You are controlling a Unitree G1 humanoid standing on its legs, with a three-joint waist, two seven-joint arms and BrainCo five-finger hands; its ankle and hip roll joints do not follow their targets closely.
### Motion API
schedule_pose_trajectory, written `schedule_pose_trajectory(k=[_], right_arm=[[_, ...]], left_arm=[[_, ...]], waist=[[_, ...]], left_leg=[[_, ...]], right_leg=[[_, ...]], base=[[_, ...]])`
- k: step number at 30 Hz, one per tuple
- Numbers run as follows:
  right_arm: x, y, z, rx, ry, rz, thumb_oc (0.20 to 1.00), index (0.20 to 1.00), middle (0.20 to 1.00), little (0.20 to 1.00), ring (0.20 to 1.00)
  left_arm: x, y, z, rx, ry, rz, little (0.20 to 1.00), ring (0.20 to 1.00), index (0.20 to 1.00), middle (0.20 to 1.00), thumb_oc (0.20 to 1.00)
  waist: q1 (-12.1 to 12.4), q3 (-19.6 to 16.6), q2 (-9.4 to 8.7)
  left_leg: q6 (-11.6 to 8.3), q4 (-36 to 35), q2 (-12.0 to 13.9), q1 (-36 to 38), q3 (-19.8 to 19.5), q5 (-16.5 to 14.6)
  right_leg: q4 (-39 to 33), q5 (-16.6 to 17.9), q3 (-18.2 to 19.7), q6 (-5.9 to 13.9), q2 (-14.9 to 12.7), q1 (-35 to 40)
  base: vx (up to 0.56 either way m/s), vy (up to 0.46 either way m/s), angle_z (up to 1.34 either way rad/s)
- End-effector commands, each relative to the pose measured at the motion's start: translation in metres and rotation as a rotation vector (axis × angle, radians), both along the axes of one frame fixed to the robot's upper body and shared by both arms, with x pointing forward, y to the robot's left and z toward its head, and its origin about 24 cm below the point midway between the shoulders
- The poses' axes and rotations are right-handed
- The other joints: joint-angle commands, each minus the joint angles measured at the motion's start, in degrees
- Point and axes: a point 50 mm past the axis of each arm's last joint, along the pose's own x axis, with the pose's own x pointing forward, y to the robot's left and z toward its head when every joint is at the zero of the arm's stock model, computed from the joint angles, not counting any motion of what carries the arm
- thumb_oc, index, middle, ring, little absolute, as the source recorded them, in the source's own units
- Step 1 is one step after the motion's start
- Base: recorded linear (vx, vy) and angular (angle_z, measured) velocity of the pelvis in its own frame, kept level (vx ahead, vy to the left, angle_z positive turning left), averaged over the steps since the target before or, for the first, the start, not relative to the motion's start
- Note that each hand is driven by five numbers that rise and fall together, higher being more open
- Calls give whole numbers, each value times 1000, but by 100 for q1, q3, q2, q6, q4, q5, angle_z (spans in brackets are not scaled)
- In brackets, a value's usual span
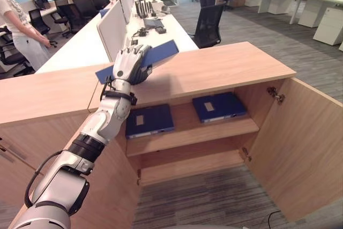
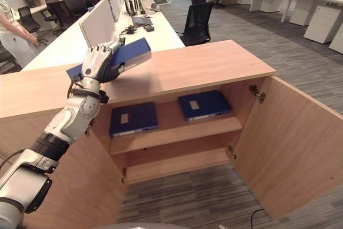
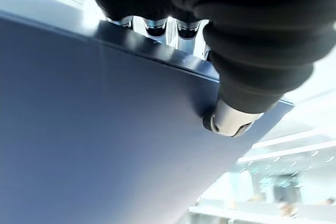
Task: Put the empty folder in the office cabinet
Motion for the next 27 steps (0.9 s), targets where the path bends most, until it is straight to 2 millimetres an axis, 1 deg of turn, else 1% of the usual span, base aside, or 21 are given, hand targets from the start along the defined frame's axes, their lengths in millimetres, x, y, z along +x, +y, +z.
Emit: schedule_pose_trajectory(k=[1,4,5,7,8,11,12,13,14,15,17,21,23,27], right_arm=[[9,3,-1,16,-10,-32,1000,1000,1000,1000,1000],[12,3,-1,18,-24,-31,1000,1000,1000,1000,1000],[14,4,-1,22,-32,-29,1000,1000,1000,1000,1000],[15,4,-1,22,-35,-29,1000,1000,1000,1000,1000],[19,5,0,26,-46,-25,1000,1000,1000,1000,1000],[21,5,0,27,-54,-22,1000,1000,1000,1000,1000],[23,6,0,29,-61,-17,1000,1000,1000,1000,1000],[29,9,1,38,-83,-7,1000,1000,1000,1000,1000],[29,8,1,37,-83,-6,1000,1000,1000,1000,1000],[43,16,2,62,-133,11,1000,1000,1000,1000,1000],[46,18,2,69,-148,15,1000,1000,1000,1000,1000],[67,32,5,118,-233,31,1000,1000,1000,1000,1000],[79,41,8,151,-288,38,1000,1000,1000,1000,1000],[111,69,20,266,-449,50,1000,1000,1000,1000,1000]], left_arm=[[-1,8,86,-100,-280,-21,200,200,200,200,200],[-9,3,100,-172,-324,-99,200,200,200,200,200],[-14,1,108,-223,-346,-150,200,200,200,200,200],[-17,0,111,-251,-352,-174,200,200,200,200,200],[-22,-2,116,-324,-354,-244,200,200,200,200,200],[-25,-2,118,-371,-351,-282,200,200,200,200,200],[-28,-2,120,-419,-345,-317,200,200,200,200,200],[-32,-4,122,-496,-331,-392,200,200,200,200,200],[-32,-3,122,-498,-330,-393,200,200,200,200,200],[-42,-4,124,-642,-315,-539,200,200,200,200,200],[-46,-3,124,-673,-311,-574,200,200,200,200,200],[-57,-1,119,-811,-283,-709,200,200,200,200,200],[-63,0,114,-876,-267,-770,200,200,200,200,200],[-70,2,105,-1002,-243,-853,200,200,200,200,200]], waist=[[141,-160,-89],[163,-166,-84],[179,-178,-81],[181,-184,-78],[202,-187,-81],[206,-188,-77],[214,-191,-72],[239,-190,-73],[236,-191,-68],[277,-192,-69],[284,-197,-66],[334,-182,-70],[356,-183,-74],[389,-166,-93]], left_leg=[[-399,69,368,38,-416,-275],[-392,69,360,32,-447,-274],[-388,69,347,30,-466,-275],[-387,69,342,28,-472,-274],[-382,70,339,22,-489,-268],[-379,71,334,20,-496,-267],[-376,69,330,17,-503,-268],[-372,71,327,11,-518,-263],[-372,71,327,10,-518,-263],[-362,72,315,-12,-550,-260],[-360,71,312,-16,-563,-259],[-351,72,305,-33,-597,-255],[-347,71,304,-40,-605,-256],[-343,74,297,-65,-613,-246]], right_leg=[[213,-234,138,501,-304,-236],[225,-235,135,499,-311,-228],[232,-239,124,499,-308,-226],[231,-240,116,499,-308,-223],[243,-239,105,495,-311,-225],[252,-240,102,493,-313,-232],[253,-239,99,490,-314,-234],[258,-236,96,486,-317,-240],[258,-236,96,486,-317,-241],[266,-240,78,477,-312,-245],[265,-240,75,473,-312,-244],[270,-234,69,470,-314,-261],[268,-228,67,465,-319,-264],[273,-216,77,453,-328,-286]], base=[[0,0,0],[0,0,0],[0,0,0],[0,0,0],[0,0,0],[-3,2,1],[-16,7,4],[-16,7,4],[-20,0,6],[-9,-4,8],[-14,-3,9],[-10,2,4],[0,0,0],[0,0,0]])
